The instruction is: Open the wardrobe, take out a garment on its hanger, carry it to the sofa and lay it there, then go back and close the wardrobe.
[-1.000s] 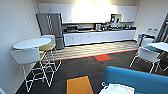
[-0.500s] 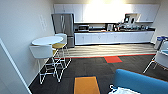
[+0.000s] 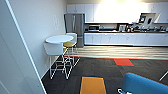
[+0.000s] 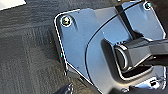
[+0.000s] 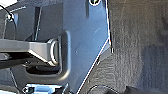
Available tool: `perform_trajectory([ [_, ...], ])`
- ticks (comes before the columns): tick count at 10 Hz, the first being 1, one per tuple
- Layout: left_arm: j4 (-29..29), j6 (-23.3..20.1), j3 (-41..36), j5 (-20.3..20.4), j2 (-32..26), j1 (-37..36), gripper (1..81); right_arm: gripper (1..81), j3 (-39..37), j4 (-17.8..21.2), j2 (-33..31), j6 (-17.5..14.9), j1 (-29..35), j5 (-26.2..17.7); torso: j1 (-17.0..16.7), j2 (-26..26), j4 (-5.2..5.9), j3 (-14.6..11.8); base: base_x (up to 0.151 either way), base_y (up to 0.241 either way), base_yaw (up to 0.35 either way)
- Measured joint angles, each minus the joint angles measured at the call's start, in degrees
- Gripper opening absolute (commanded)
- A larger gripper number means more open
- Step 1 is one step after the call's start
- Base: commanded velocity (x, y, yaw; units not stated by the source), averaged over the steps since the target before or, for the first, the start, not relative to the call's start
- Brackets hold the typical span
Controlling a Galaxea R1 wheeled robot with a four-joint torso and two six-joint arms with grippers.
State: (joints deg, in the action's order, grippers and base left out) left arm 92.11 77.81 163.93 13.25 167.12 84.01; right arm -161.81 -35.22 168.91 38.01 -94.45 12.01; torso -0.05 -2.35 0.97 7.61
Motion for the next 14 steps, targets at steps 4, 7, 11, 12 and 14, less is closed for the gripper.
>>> perform_trajectory([
  [4,0.0,0.0,0.02,-1.13,0.44,0.01,81.1,81.1,-0.02,2.72,-0.13,-0.01,0.46,-0.2,0.0,0.0,0.0,0.0,0.0,0.0,0.308],
  [7,0.0,-0.02,0.02,-1.29,0.66,0.28,81.1,81.1,-0.22,7.5,0.02,-0.01,1.78,-0.2,0.0,0.0,0.0,0.0,0.0,0.0,0.308],
  [11,0.0,-0.04,0.0,-2.56,0.68,0.33,81.1,81.1,-0.22,7.78,0.05,-0.3,1.45,-0.05,0.0,0.0,0.0,0.0,0.0,0.0,0.308],
  [12,0.0,-0.09,0.02,-2.84,0.77,0.37,81.1,81.1,-0.22,7.8,0.05,-0.33,1.45,-0.11,0.0,0.0,0.0,0.0,0.0,0.0,0.308],
  [14,0.02,-0.17,0.05,-2.93,1.62,0.61,81.1,81.1,-0.22,7.83,0.35,-0.48,1.35,-0.13,0.0,0.0,0.0,0.0,0.0,0.0,0.308],
])
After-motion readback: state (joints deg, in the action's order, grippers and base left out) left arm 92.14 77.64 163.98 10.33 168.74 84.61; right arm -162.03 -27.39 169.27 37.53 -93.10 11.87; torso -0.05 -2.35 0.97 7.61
